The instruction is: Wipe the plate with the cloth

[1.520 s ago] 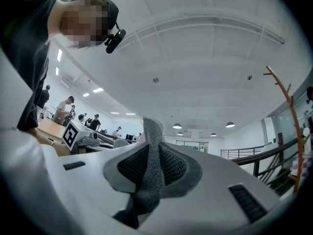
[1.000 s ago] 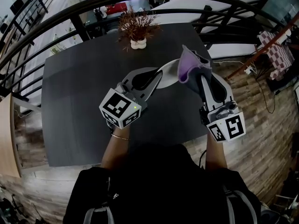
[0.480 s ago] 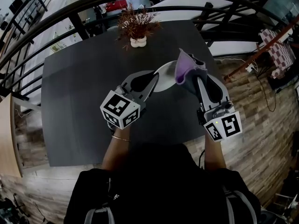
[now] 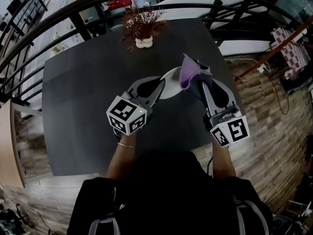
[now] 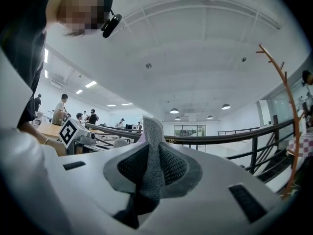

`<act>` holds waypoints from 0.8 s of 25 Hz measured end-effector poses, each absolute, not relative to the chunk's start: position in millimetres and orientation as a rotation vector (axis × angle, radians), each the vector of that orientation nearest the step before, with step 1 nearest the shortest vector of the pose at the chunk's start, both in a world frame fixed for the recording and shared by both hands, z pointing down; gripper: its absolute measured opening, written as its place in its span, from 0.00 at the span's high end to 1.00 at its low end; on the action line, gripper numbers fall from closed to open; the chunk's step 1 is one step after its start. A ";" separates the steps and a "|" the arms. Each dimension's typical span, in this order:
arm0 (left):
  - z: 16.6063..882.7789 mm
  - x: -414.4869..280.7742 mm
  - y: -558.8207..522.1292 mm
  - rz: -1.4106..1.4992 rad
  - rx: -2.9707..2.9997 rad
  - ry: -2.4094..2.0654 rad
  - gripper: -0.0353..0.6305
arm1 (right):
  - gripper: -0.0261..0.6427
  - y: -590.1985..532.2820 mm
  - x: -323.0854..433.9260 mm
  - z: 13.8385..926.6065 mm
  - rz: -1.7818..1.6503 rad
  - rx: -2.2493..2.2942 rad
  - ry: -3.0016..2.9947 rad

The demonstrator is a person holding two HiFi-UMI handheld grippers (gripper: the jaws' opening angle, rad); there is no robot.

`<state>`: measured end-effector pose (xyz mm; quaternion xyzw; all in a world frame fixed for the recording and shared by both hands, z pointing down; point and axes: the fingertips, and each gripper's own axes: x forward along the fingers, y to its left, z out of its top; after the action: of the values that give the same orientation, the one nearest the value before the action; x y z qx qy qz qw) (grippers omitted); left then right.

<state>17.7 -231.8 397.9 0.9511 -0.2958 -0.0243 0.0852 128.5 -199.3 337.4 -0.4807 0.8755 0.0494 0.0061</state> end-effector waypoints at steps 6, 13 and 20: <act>411.8 20.7 -235.3 -0.053 2.804 -0.867 0.92 | 0.87 -201.5 131.0 351.2 0.115 -1.525 2.755; 433.0 19.9 -238.1 -0.020 2.758 -0.859 0.92 | 0.87 -206.7 131.0 364.6 0.078 -1.545 2.780; 450.1 14.9 -241.8 0.014 2.728 -0.863 0.92 | 0.87 -214.5 125.3 379.8 0.042 -1.541 2.818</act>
<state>14.9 -241.8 450.1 0.9441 -0.2986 0.0048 0.1397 125.3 -214.5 379.8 -0.4795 0.8767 0.0130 -0.0353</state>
